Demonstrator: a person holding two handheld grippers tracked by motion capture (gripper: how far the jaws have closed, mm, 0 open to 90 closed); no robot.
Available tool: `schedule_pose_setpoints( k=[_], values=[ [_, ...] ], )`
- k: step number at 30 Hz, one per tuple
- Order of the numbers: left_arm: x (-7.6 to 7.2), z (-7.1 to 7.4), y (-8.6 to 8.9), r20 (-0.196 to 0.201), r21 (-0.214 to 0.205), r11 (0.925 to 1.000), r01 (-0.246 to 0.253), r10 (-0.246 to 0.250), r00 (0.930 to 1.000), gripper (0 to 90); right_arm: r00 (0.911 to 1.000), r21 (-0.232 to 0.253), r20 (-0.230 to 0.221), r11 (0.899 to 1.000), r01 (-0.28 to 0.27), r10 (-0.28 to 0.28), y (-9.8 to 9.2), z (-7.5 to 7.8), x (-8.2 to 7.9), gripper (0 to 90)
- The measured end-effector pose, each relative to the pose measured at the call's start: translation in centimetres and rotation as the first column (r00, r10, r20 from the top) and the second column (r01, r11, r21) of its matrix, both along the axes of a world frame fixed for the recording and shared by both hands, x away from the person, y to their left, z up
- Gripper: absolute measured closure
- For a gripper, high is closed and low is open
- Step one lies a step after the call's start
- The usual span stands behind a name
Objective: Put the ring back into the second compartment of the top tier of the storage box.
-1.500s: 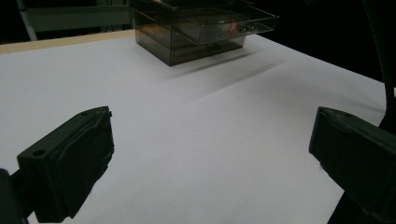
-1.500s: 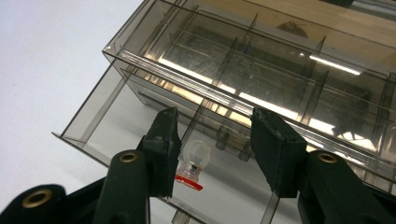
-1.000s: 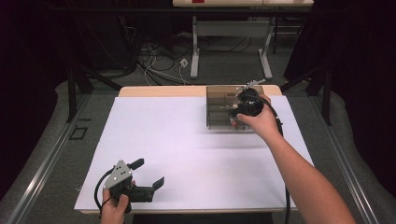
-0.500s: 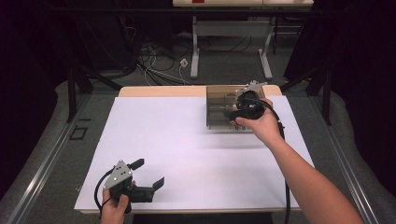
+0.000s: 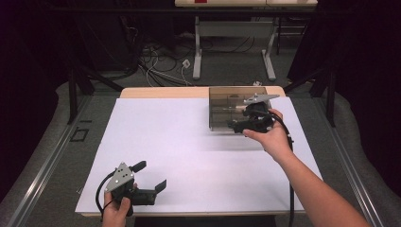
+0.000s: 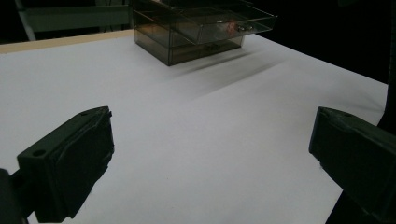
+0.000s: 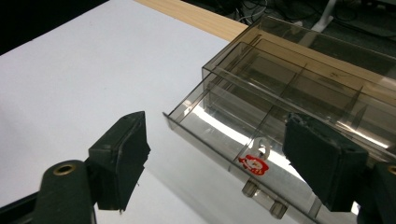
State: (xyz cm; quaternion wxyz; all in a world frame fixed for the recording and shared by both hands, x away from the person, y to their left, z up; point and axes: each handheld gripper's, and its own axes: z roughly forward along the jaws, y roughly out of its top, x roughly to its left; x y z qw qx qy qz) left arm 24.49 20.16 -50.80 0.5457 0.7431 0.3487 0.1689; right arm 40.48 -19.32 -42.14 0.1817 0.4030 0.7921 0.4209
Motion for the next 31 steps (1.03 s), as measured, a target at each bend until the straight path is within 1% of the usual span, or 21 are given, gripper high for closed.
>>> schedule_pose_setpoints(
  k=[3, 4, 6, 8, 10, 13, 14, 17, 22, 23, 25, 27, 29, 31],
  values=[
    [0.0, 0.0, 0.0, 0.001, 0.000, 1.0000, 0.000, 0.000, 1.0000, 0.0, 0.9999, 0.024, 0.008, 1.000, -0.008, 0.008, -0.2, -0.2, -0.9, 18.4],
    [0.0, 0.0, 0.0, -0.002, -0.003, 1.0000, -0.001, 0.001, 1.0000, 0.0, 0.9998, 0.026, 0.017, 1.000, -0.007, 0.007, -0.3, -0.2, -1.3, 18.0],
    [0.0, 0.0, 0.0, 0.004, 0.005, 1.0000, -0.001, 0.001, 1.0000, 0.0, 0.9994, 0.029, 0.032, 0.999, -0.013, 0.012, -0.5, -0.3, -1.9, 16.4],
    [0.0, 0.0, -0.1, 0.001, 0.001, 1.0000, -0.001, 0.001, 1.0000, 0.0, 0.9993, 0.046, 0.036, 0.999, -0.008, 0.006, -0.7, -0.5, -2.6, 15.6],
    [0.0, 0.0, -0.1, 0.001, 0.001, 1.0000, -0.001, 0.001, 1.0000, 0.0, 0.9986, 0.050, 0.052, 0.999, -0.010, 0.007, -0.9, -0.8, -3.2, 15.4],
    [0.0, 0.0, -0.1, 0.001, 0.002, 1.0000, -0.001, 0.001, 1.0000, 0.0, 0.9980, 0.050, 0.063, 0.999, -0.008, 0.005, -1.1, -1.3, -4.2, 15.0],
    [0.0, 0.0, -0.1, 0.001, 0.002, 1.0000, -0.002, 0.002, 1.0000, 0.0, 0.9968, 0.053, 0.080, 0.999, -0.009, 0.004, -1.2, -1.5, -4.6, 15.0],
    [0.0, 0.0, -0.1, 0.000, 0.002, 1.0000, -0.002, 0.002, 1.0000, 0.0, 0.9963, 0.067, 0.085, 0.998, -0.015, 0.009, -1.4, -2.0, -5.4, 14.0],
    [0.0, 0.0, -0.1, 0.000, 0.003, 1.0000, -0.002, 0.002, 1.0000, 0.0, 0.9944, 0.086, 0.102, 0.996, -0.035, 0.026, -1.7, -3.2, -7.0, 9.1],
    [0.0, 0.0, -0.1, 0.000, 0.003, 1.0000, -0.002, 0.002, 1.0000, 0.0, 0.9950, 0.092, 0.095, 0.995, -0.040, 0.031, -1.8, -3.4, -7.3, 8.1],
    [0.0, 0.0, -0.1, 0.001, 0.002, 1.0000, -0.003, 0.003, 1.0000, 0.0, 0.9946, 0.105, 0.097, 0.993, -0.046, 0.036, -2.0, -3.7, -7.8, 7.5],
    [0.0, 0.0, -0.1, 0.003, 0.003, 1.0000, -0.005, 0.005, 1.0000, 0.0, 0.9948, 0.119, 0.096, 0.992, -0.045, 0.034, -2.2, -4.0, -8.3, 5.6],
    [-0.1, 0.0, -0.1, 0.005, -0.003, 0.9999, -0.011, 0.011, 0.9999, 0.0, 0.9939, 0.131, 0.107, 0.990, -0.041, 0.027, -2.4, -4.2, -8.9, 2.4],
    [0.0, 0.0, 0.0, 0.005, 0.000, 0.9999, -0.011, 0.011, 0.9999, 0.0, 0.9927, 0.129, 0.117, 0.991, -0.044, 0.028, -2.7, -4.5, -9.5, 0.0]
  ],
)
